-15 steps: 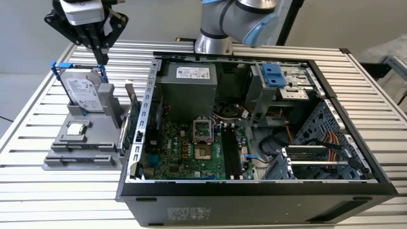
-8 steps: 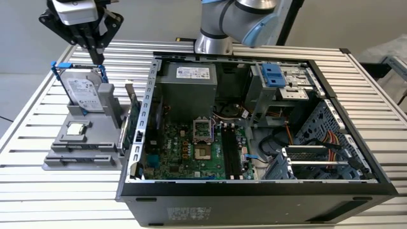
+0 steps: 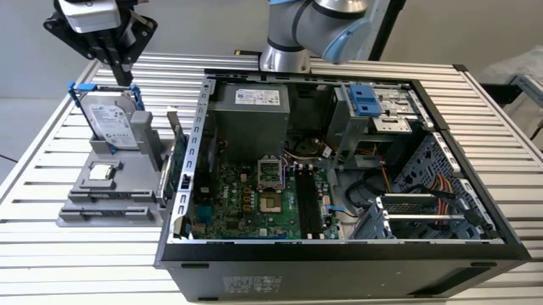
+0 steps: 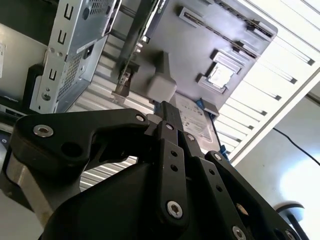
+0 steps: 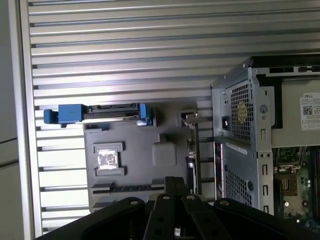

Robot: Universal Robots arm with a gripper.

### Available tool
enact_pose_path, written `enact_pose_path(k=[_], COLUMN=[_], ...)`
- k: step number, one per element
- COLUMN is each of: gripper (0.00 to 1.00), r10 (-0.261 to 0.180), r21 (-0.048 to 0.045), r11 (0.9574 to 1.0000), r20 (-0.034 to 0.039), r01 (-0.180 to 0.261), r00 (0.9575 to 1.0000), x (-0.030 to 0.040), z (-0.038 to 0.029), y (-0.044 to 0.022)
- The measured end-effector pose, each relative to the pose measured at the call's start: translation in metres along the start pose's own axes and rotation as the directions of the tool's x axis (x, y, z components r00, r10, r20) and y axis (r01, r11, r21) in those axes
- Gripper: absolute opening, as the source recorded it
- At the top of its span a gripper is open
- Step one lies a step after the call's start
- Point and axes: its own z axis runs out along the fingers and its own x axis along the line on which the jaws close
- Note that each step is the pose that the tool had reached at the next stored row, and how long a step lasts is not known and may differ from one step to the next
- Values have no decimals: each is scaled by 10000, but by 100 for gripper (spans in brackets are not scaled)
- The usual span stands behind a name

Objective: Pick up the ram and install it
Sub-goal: 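Reach for the ram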

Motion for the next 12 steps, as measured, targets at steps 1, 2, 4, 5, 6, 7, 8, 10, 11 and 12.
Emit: enact_pose_path(k=[1, 2, 4, 5, 6, 7, 8, 10, 11, 12], gripper=[0, 0, 0, 0, 0, 0, 0, 0, 0, 0], r10=[0, 1, 0, 0, 0, 0, 0, 0, 0, -2], r21=[0, 0, 0, -1, 0, 0, -1, 0, 0, 0], r11=[10000, 10000, 10000, 10000, 10000, 10000, 10000, 10000, 10000, 10000], r20=[1, 0, 1, 1, 0, 1, 1, 0, 0, 0], r01=[0, -1, 0, 0, 0, 0, 0, 0, 0, 2], r00=[10000, 10000, 10000, 10000, 10000, 10000, 10000, 10000, 10000, 10000], x=[13, 26, 50, 62, 76, 93, 110, 150, 169, 188], z=[0, 0, 0, 0, -1, -1, -1, -2, -2, -2], y=[-1, -2, -4, -4, -5, -7, -8, -11, -12, -13])
